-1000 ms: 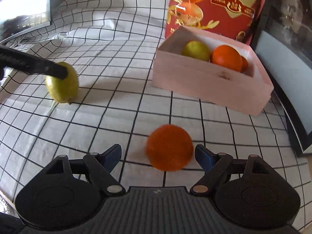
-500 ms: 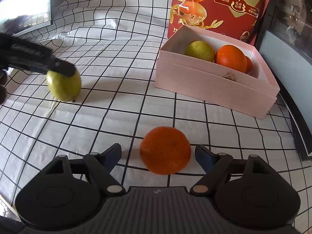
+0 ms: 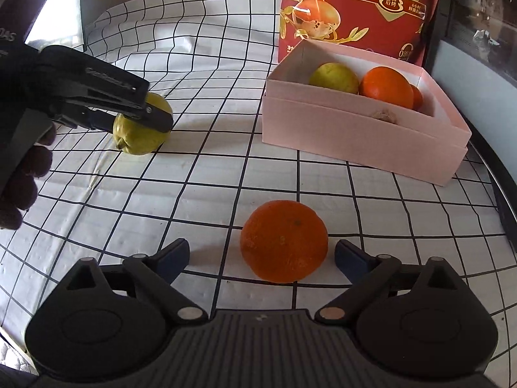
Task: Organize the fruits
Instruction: 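Hold the green pear in the left tool while the right tool grasps a tangerine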
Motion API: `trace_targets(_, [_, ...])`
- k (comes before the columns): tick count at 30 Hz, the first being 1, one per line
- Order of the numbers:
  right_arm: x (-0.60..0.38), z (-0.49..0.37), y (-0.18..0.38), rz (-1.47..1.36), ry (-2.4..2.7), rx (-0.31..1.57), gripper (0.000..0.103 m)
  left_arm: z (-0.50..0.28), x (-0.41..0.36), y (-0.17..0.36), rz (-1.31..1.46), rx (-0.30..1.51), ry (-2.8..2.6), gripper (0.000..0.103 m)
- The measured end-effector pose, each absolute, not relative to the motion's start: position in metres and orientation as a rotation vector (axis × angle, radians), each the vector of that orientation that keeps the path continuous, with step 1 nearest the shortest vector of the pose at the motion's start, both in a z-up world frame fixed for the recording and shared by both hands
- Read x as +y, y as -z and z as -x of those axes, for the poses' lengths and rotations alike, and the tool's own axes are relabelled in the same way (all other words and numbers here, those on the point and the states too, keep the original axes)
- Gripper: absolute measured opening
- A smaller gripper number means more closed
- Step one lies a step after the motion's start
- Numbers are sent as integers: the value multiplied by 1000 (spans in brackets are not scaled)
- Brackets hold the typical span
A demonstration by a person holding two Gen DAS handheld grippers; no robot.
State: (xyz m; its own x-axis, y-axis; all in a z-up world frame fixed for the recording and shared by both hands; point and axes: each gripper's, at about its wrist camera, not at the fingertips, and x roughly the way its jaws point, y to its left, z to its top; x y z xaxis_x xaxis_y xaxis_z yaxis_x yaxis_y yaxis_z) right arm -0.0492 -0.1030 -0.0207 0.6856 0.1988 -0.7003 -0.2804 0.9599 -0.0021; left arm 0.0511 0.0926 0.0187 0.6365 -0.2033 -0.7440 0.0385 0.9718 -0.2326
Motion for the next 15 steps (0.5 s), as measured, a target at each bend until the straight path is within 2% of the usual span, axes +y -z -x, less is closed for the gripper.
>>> trace_targets(5, [-105,49,23,102,-259,760,103,-57,93,-17,210,863,146,66])
trace_targets(15, [-107,51,24,101,-257,747,103,-40,81,-23,133,921,153,65])
